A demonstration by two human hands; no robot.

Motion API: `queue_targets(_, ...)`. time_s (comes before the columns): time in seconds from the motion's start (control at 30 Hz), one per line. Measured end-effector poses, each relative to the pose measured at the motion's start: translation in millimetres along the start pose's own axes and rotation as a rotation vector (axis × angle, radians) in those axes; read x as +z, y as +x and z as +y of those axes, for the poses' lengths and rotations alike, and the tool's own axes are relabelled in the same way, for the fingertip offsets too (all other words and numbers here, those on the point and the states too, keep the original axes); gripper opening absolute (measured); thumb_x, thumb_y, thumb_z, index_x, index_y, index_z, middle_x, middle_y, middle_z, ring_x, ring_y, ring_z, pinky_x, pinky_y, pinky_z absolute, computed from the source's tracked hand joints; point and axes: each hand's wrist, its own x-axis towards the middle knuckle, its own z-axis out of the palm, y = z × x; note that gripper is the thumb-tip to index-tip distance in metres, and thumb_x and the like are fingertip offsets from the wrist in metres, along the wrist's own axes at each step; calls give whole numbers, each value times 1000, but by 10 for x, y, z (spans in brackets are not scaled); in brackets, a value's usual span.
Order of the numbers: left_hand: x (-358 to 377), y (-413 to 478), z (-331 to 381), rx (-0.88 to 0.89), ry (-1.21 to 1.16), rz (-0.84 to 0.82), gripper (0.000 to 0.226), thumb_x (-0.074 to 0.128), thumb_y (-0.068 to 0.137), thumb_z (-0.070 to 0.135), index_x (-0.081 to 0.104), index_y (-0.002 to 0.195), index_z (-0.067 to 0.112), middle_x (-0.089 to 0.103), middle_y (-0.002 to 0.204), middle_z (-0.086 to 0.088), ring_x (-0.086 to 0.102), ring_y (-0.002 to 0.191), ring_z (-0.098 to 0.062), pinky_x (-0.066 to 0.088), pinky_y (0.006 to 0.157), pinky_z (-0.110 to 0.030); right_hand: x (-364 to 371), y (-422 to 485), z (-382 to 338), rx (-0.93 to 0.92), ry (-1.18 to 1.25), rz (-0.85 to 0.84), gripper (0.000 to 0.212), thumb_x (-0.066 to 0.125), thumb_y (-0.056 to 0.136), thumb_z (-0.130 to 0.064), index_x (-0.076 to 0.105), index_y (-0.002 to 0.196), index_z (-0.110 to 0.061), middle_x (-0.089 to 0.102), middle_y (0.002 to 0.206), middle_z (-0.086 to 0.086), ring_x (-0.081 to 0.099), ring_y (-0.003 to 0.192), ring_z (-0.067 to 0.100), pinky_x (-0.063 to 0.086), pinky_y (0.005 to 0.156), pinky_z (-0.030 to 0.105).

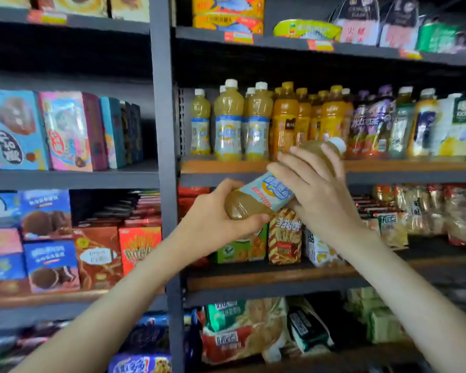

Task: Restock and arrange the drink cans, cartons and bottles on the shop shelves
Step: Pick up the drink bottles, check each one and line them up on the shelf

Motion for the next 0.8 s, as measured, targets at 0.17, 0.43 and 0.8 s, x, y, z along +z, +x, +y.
queue_targets(0.17,668,-997,-314,-596,-753,-85,35,77,67,33,68,96,15,72,83,-1,67,71,-12,57,67,-32,-111,-1179,-482,518,512,-181,81,83,73,-23,41,143,-20,34,150,10,27,138,26,24,112,49)
queue_targets(0.43,1290,-2539,-509,-1156,-927,7,26,61,80,30,65,102,17,69,93,-7,67,76,-17,58,58,-34,-385,-2385,-1692,1807,2014,-796,31,62,80,-32,63,103,-11,74,88,6,71,77,17,59,70,32)
queue_targets(0.8,867,-3651,-895,-1438,-809,64,44,57,77,55,59,108,24,72,98,-10,72,81,-25,60,70,-34,-324,-2610,-2965,2358,1928,-1270,19,62,92,-19,60,98,-1,73,78,12,68,78,26,58,51,35)
